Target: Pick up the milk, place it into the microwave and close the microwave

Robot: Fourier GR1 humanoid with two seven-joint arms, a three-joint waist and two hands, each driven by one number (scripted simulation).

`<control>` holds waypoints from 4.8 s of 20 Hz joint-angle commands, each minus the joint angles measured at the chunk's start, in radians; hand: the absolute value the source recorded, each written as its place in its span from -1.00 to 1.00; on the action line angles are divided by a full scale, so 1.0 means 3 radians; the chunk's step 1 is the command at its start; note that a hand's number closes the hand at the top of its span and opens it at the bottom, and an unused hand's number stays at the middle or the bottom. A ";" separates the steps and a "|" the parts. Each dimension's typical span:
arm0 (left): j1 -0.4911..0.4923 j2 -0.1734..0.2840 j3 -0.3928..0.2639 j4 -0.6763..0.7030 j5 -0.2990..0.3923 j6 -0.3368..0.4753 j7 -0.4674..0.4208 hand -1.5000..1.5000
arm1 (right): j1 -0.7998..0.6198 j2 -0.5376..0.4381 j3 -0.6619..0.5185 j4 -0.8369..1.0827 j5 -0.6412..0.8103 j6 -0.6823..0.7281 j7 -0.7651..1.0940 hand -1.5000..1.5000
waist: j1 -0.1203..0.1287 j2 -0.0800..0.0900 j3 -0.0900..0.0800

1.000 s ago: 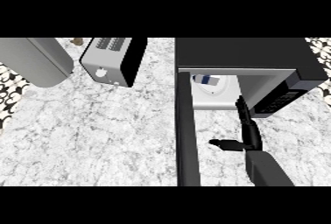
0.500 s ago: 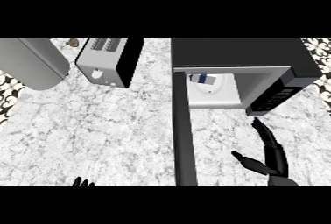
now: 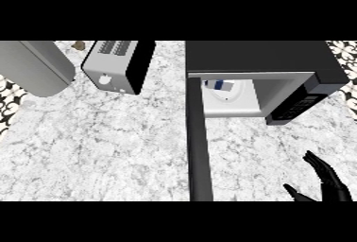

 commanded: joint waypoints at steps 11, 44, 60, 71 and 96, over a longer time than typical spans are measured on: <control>-0.1000 -0.0527 0.0007 0.0750 -0.0357 0.0363 0.0331 1.00 | 0.0528 -0.0489 -0.0266 -0.0143 -0.0478 0.0686 -0.0143 -1.00 | 0.0036 0.0008 0.0003; -0.3124 -0.0682 -0.2060 0.2170 0.0866 0.1745 0.0859 1.00 | 0.0551 -0.0797 0.0211 -0.1200 -0.0995 0.1061 0.0266 -1.00 | -0.0481 0.0053 -0.0018; -0.4172 -0.0683 -0.1769 0.2390 0.1409 0.2299 0.0849 1.00 | 0.0257 -0.1030 0.0407 -0.1658 -0.1189 0.1057 0.0704 -1.00 | -0.0885 0.0145 -0.0007; -0.4739 -0.0683 -0.1606 0.2737 0.1706 0.2438 0.0859 1.00 | -0.0031 -0.1094 0.0479 -0.1842 -0.1453 0.1202 0.0895 -1.00 | -0.1112 0.0249 0.0016; -0.5539 -0.0684 -0.1412 0.3329 0.2246 0.2566 0.0872 1.00 | -0.0536 -0.1538 0.1047 -0.2682 -0.1588 0.1948 0.1359 1.00 | -0.1434 0.0315 0.0036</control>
